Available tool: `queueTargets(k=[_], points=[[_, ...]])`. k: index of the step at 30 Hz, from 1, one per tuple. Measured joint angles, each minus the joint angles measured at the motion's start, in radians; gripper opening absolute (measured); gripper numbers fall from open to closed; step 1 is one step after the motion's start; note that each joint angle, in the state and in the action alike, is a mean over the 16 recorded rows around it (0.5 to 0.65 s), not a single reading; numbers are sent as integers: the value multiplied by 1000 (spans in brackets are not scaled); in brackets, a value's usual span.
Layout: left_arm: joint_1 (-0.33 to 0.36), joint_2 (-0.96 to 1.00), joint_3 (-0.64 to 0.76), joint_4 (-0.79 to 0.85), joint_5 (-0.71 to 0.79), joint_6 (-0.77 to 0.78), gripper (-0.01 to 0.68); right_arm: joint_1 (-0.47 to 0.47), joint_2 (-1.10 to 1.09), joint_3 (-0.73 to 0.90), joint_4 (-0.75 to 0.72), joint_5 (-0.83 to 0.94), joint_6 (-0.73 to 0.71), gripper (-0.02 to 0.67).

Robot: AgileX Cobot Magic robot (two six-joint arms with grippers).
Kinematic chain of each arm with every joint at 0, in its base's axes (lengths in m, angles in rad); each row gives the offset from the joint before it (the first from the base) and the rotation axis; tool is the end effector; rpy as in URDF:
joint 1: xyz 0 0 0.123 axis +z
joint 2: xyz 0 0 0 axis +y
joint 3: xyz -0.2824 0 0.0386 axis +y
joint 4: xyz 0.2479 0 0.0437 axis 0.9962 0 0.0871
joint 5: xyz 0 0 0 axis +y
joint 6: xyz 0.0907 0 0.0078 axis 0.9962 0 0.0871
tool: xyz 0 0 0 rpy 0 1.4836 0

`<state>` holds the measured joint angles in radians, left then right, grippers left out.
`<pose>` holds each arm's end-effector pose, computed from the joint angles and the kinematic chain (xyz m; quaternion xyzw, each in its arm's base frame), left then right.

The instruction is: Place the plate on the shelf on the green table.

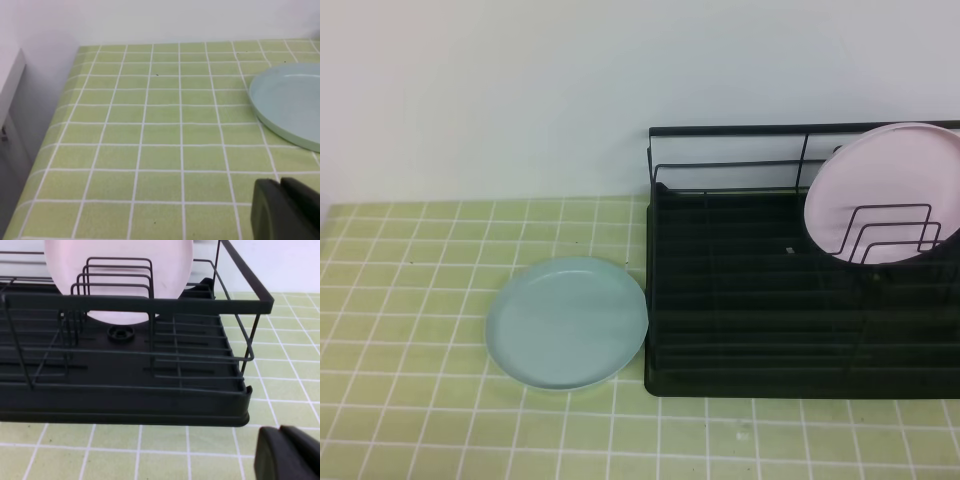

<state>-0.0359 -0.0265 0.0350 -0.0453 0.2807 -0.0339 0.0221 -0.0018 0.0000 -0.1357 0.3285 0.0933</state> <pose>0.0540 -0.0031 0.1773 -0.0121 0.7746 -0.0407 0.6310 0.0538 -0.0028 0.1838 -0.0090 0.7855 -0.0212 0.6184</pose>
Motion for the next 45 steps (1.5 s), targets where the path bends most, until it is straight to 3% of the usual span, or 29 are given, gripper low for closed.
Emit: queueTargets(k=[7, 20, 25, 30, 40, 45], points=[[0, 0, 0, -4, -138, 0, -2, 0, 0, 0, 0, -82, 0, -3], [0, 0, 0, -9, -767, -8, -2, 0, 0, 0, -1, -534, 0, -3], [0, 0, 0, -7, -897, 7, -2, 0, 0, 0, -1, -635, 0, -3], [0, 0, 0, -6, -835, 21, -2, 0, 0, 0, -2, -661, 0, -3], [0, 0, 0, -5, -450, 29, -2, 0, 0, 0, -2, -615, 0, -3], [0, 0, 0, -5, -339, 26, -2, 0, 0, 0, -2, -538, 0, -3]])
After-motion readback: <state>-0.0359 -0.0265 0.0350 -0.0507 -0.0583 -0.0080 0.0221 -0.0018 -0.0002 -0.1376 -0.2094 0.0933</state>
